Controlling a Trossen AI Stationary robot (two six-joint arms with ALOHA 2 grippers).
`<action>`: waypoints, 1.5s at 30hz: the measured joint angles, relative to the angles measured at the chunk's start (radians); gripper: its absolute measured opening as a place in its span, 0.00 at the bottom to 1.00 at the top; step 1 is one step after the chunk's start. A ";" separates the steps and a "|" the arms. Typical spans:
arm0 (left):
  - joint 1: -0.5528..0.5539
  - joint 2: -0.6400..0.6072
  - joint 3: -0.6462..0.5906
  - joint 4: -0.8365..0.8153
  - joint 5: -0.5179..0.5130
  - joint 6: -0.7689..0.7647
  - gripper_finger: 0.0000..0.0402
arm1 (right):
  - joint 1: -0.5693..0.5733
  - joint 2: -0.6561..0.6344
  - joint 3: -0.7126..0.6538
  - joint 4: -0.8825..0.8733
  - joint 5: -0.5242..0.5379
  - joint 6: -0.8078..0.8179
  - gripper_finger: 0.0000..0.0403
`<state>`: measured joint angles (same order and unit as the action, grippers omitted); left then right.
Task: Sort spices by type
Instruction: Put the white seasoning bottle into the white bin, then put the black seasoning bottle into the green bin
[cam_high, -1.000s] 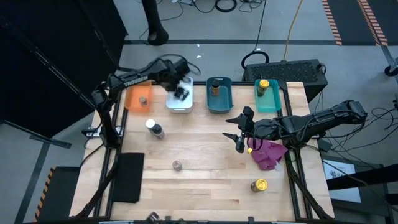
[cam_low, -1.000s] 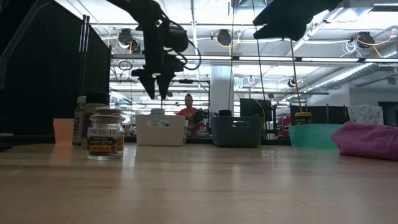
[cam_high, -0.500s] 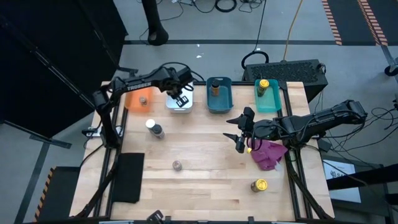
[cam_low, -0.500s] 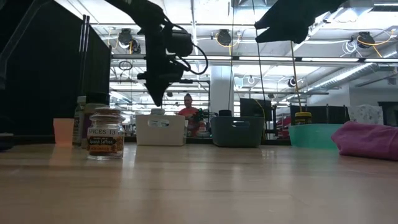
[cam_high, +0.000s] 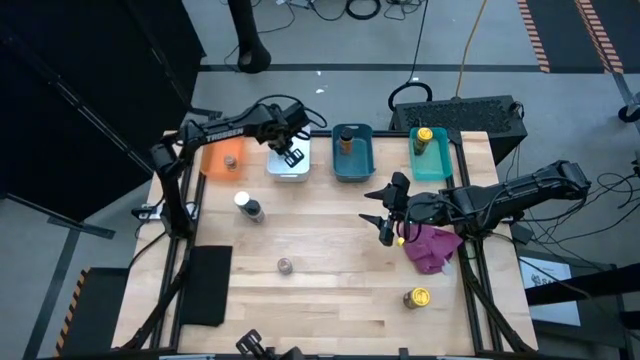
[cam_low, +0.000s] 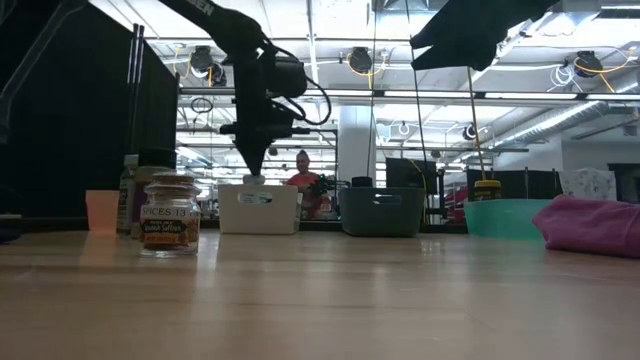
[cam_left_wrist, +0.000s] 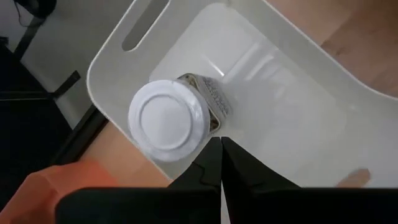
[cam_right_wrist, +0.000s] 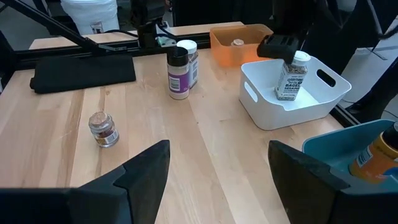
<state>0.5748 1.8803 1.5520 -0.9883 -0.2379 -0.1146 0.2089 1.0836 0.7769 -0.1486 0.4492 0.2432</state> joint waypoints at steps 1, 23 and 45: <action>0.002 0.009 0.000 0.003 0.000 0.000 0.01 | 0.000 0.000 0.000 0.000 0.000 0.000 0.64; 0.020 0.048 -0.001 0.091 -0.057 0.051 0.01 | 0.000 0.000 0.000 -0.015 0.000 0.007 0.64; -0.523 -0.476 -0.347 0.294 -0.127 0.056 0.01 | 0.002 0.000 0.000 -0.130 0.025 0.128 0.64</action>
<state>0.0516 1.4040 1.2054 -0.6941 -0.3651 -0.0590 0.2108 1.0832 0.7765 -0.2784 0.4743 0.3716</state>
